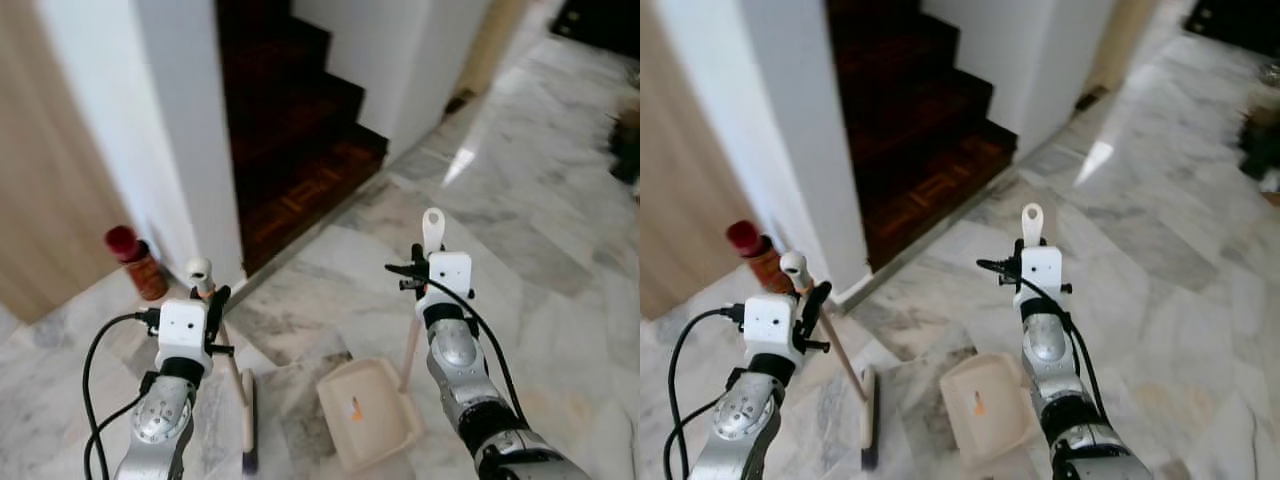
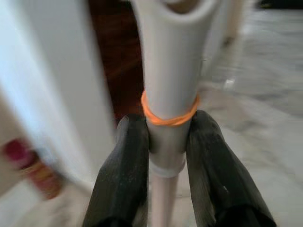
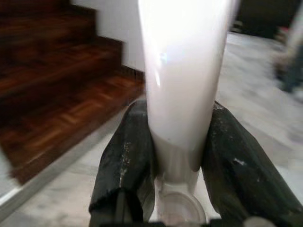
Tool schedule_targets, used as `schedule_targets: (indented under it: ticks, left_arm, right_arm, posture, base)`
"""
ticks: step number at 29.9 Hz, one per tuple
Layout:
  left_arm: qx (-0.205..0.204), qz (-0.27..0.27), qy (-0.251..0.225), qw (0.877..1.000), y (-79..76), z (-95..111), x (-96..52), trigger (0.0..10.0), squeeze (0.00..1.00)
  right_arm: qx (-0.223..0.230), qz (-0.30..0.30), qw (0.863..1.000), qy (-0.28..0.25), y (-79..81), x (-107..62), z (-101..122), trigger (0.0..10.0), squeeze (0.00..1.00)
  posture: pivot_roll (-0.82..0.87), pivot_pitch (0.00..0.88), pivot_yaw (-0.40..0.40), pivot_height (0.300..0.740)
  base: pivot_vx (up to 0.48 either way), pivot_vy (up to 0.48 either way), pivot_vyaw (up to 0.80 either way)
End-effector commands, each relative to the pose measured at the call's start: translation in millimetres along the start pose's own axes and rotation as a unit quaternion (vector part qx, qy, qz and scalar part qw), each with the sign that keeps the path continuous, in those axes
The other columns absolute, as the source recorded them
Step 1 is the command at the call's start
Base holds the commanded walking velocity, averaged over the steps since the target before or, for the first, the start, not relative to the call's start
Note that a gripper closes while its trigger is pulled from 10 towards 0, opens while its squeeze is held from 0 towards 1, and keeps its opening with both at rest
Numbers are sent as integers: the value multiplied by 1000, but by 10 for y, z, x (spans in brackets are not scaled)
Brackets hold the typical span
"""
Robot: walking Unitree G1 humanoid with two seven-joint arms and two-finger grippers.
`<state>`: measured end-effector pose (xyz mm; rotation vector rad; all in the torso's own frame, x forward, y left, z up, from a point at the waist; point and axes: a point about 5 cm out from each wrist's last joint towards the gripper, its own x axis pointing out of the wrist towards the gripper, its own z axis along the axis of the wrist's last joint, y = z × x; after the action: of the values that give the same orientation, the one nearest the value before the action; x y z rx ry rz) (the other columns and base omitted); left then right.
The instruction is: Sweep floor
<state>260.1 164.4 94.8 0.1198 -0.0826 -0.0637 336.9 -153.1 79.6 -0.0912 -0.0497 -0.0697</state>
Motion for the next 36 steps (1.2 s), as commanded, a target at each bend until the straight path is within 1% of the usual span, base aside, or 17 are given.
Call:
schedule_targets:
  ticks: [1, 32, 36]
  left_arm:
    - [13, 4, -14, 1000, 63, 58, 8, 10000, 0]
    - [9, -4, -14, 1000, 65, 68, 21, 10000, 0]
    - [9, -6, -14, 1000, 58, 70, 21, 10000, 0]
  right_arm:
    - [-5, 0, 1000, -17, -8, 43, 80, 10000, 0]
    - [-8, -26, 1000, -14, -53, 32, 59, 10000, 0]
    - [-9, -31, 999, -4, -71, 35, 34, 10000, 0]
  posture:
    - [137, 113, -34, 740]
    - [140, 97, -23, 740]
    - [141, 99, -24, 740]
  base:
    - [0, 0, -800]
    - [0, 0, -799]
    - [0, 0, -119]
